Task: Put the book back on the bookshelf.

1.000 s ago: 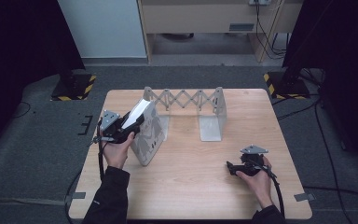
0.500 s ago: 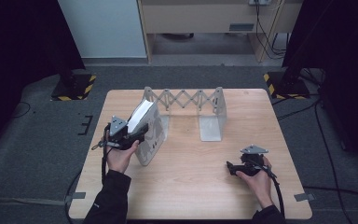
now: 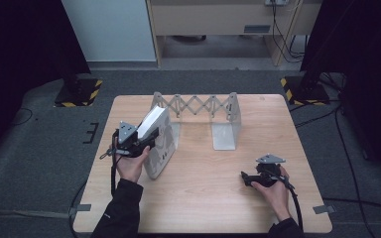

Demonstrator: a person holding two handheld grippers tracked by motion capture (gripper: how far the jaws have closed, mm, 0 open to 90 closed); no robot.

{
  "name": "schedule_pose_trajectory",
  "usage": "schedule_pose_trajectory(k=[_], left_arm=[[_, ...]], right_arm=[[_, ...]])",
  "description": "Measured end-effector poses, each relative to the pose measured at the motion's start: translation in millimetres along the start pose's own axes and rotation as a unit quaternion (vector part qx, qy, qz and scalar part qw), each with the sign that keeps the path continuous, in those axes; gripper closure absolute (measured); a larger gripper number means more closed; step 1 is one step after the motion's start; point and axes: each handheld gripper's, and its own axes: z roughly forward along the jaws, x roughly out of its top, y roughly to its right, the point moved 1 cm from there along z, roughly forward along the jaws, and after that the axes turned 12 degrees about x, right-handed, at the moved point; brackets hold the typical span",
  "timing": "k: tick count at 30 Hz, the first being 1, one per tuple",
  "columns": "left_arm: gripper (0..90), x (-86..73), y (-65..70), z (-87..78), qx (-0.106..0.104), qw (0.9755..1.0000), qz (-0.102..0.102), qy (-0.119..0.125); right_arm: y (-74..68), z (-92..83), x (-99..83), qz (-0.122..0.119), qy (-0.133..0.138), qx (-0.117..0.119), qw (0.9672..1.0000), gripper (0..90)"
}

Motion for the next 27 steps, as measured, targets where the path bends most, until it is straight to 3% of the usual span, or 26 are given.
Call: schedule_pose_trajectory(k=[4,8,14,27], left_arm=[[50.0,15.0,5.3,-0.9,-0.005,0.9999,0.005,-0.014],[50.0,18.2,8.0,2.8,-0.005,0.9999,0.005,-0.015],[49.8,9.9,3.6,-2.5,-0.018,0.9998,0.006,0.001],[49.3,-13.6,-13.8,-30.5,-0.035,0.9993,0.002,-0.011]], right_arm=[[0.0,0.0,0.0,0.0,0.0,0.0,1.0,6.4],[0.1,-0.1,0.0,0.0,0.0,0.0,1.0,6.4],[0.3,0.1,-0.1,0.0,0.002,0.001,1.0,6.3],[-0.2,0.1,0.0,0.001,0.0,0.0,1.0,6.3]])
